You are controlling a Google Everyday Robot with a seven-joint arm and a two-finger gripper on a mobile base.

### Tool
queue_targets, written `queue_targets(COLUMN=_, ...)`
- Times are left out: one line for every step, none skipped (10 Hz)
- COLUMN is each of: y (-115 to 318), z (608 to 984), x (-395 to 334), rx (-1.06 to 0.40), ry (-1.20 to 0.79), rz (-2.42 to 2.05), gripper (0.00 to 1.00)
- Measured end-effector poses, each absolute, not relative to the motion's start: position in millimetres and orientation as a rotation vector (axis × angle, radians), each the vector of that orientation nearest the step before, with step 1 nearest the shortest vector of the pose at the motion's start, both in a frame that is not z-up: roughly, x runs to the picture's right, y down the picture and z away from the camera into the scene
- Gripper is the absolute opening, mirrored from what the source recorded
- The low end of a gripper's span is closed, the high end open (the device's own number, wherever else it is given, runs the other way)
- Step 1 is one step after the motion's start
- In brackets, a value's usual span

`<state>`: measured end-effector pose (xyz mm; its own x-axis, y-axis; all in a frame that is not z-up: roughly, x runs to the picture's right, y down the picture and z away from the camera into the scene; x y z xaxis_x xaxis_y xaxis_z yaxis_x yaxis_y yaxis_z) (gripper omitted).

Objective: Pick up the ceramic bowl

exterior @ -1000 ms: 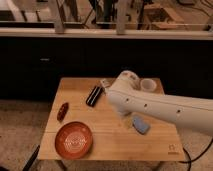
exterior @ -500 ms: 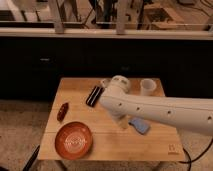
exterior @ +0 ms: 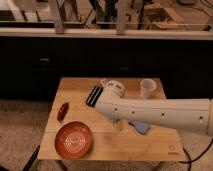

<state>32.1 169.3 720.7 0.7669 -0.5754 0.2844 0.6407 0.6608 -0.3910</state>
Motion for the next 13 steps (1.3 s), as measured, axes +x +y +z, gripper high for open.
queue_targets(y=173, z=723, x=29, rx=-0.488, ry=-0.150, rz=-0.710, gripper=0.80)
queue_targets(y=177, z=725, x=25, rx=-0.481, ry=-0.160, rz=-0.734, gripper=0.80)
queue_targets(y=179, z=727, x=20, rx=-0.471, ry=-0.173, rz=-0.754, gripper=0.80)
queue_targets(y=184, z=730, x=19, rx=-0.465, ry=-0.181, rz=-0.772, gripper=0.80)
queue_targets(y=189, z=735, x=13, rx=-0.453, ry=-0.195, rz=-0.795, gripper=0.80)
queue_targets(y=196, z=740, x=3, rx=-0.440, ry=-0.215, rz=-0.827, gripper=0.80)
queue_targets(y=199, z=742, x=-1, rx=-0.434, ry=-0.226, rz=-0.843, gripper=0.80)
queue_targets(y=201, z=743, x=-2, rx=-0.431, ry=-0.229, rz=-0.858, gripper=0.80)
queue_targets(y=206, z=746, x=-6, rx=-0.424, ry=-0.237, rz=-0.879, gripper=0.80)
queue_targets(y=210, z=749, x=-16, rx=-0.419, ry=-0.248, rz=-0.900, gripper=0.80)
queue_targets(y=214, z=752, x=-26, rx=-0.415, ry=-0.259, rz=-0.917, gripper=0.80)
queue_targets(y=218, z=754, x=-33, rx=-0.414, ry=-0.266, rz=-0.931, gripper=0.80)
queue_targets(y=221, z=756, x=-36, rx=-0.416, ry=-0.273, rz=-0.948, gripper=0.80)
